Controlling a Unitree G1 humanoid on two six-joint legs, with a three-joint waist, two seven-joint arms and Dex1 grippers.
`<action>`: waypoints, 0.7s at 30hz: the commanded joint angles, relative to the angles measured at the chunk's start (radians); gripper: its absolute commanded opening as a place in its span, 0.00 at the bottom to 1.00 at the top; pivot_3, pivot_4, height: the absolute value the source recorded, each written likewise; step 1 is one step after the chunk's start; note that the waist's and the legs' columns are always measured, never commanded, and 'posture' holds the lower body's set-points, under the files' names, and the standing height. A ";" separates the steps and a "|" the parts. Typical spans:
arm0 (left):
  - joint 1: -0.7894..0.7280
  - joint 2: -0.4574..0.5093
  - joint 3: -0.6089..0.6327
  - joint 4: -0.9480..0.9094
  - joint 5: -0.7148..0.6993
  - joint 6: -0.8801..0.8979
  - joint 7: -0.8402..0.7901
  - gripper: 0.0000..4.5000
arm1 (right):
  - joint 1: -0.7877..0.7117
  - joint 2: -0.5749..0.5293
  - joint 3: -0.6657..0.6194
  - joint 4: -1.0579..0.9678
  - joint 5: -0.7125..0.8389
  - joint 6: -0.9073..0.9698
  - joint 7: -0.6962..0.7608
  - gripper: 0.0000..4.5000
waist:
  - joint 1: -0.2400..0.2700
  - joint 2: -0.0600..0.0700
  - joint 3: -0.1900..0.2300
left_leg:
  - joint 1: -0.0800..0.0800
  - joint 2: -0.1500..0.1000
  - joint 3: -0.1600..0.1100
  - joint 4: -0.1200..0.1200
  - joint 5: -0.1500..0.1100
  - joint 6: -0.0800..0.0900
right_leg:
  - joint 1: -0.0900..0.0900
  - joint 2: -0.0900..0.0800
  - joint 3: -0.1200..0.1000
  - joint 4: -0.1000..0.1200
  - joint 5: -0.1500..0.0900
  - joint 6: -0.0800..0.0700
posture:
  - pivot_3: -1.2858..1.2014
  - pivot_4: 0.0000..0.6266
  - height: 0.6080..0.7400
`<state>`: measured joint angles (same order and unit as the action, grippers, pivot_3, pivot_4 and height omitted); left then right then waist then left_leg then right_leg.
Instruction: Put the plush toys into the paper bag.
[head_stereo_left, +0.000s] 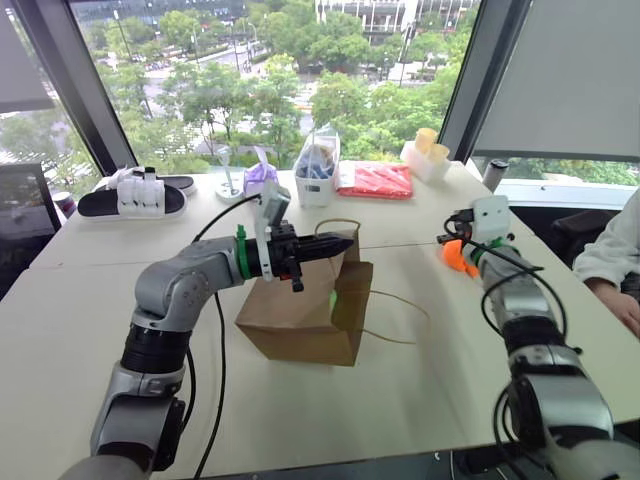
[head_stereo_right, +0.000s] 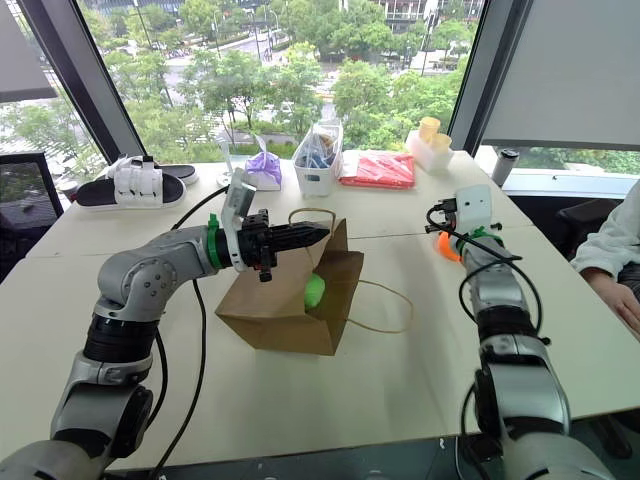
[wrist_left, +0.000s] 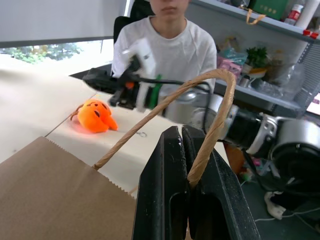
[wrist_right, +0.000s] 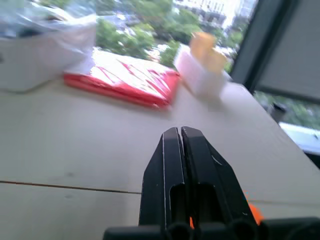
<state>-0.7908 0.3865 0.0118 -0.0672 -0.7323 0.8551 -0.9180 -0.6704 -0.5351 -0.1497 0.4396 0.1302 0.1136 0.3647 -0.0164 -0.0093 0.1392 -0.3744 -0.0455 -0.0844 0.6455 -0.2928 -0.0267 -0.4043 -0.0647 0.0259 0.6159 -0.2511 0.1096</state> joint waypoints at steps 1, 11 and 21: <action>-0.018 0.007 0.010 -0.007 -0.010 -0.021 -0.018 0.00 | 0.104 -0.048 -0.027 -0.346 0.128 0.172 0.117 0.01 | 0.002 0.000 0.000 | 0.000 0.000 0.000 0.000 0.000 0.000 | 0.000 0.000 0.000 0.000 0.000 0.000 | 0.52 0.24 1.00; -0.046 -0.010 -0.006 0.040 0.006 -0.039 -0.031 0.00 | -0.106 0.036 -0.021 0.100 -0.062 0.131 -0.210 0.64 | -0.009 0.000 0.000 | 0.004 0.001 0.004 0.001 0.000 0.001 | 0.001 0.001 0.002 -0.001 0.001 -0.001 | 0.52 0.24 1.00; -0.027 -0.012 0.023 0.010 -0.008 -0.034 0.013 0.00 | -0.446 0.112 0.048 0.820 -0.199 0.020 -0.454 0.99 | -0.024 0.000 0.000 | -0.001 -0.001 0.002 -0.002 0.001 -0.002 | -0.002 -0.002 0.001 -0.001 0.001 -0.002 | 0.52 0.24 1.00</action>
<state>-0.8162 0.3729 0.0102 -0.0159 -0.7243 0.8366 -0.9131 -1.0836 -0.4266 -0.1188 1.2250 -0.0363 0.1371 -0.0618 -0.0399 -0.0095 0.1391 -0.3749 -0.0472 -0.0821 0.6432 -0.2917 -0.0286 -0.4060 -0.0668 0.0270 0.6144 -0.2503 0.1079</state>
